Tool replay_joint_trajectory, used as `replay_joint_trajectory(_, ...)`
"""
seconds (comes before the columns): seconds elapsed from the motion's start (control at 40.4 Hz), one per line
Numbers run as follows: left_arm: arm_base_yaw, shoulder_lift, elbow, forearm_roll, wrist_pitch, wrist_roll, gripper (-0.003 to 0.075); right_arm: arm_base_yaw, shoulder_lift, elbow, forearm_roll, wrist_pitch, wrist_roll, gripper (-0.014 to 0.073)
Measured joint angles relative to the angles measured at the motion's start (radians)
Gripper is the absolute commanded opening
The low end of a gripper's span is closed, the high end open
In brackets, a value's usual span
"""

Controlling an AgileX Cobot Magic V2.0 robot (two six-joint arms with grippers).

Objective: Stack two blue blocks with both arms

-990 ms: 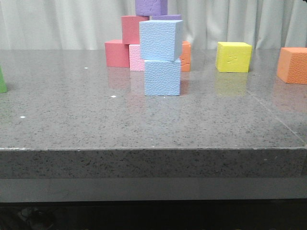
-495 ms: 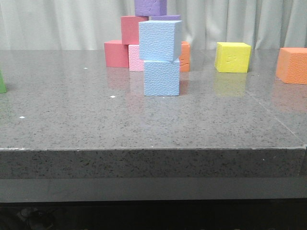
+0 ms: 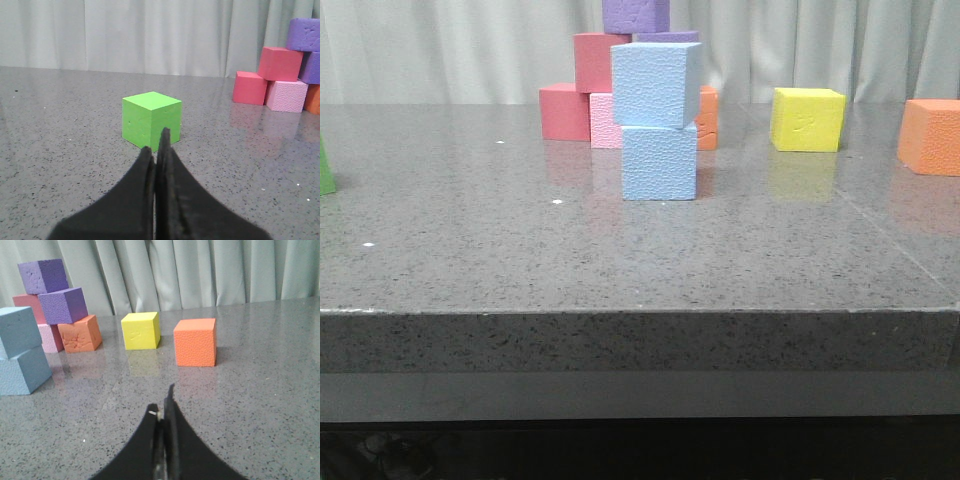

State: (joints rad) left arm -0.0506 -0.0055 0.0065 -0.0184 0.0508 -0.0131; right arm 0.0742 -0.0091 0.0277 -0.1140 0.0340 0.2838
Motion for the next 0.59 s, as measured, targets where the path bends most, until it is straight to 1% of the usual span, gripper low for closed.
replay_joint_trajectory(0.446,0.0,0.0,0.0,0.0,0.0,0.0,-0.0018,0.0,0.0,0.0,-0.012,-0.002,-0.002,-0.0069)
replay_joint_trajectory(0.495,0.0,0.0,0.0,0.0,0.0,0.0,-0.0018,0.0,0.0,0.0,0.003,-0.002,-0.021,-0.0069)
replay_joint_trajectory(0.594,0.0,0.0,0.0,0.0,0.0,0.0,-0.0018,0.0,0.0,0.0,0.082,-0.002,-0.133,-0.0069)
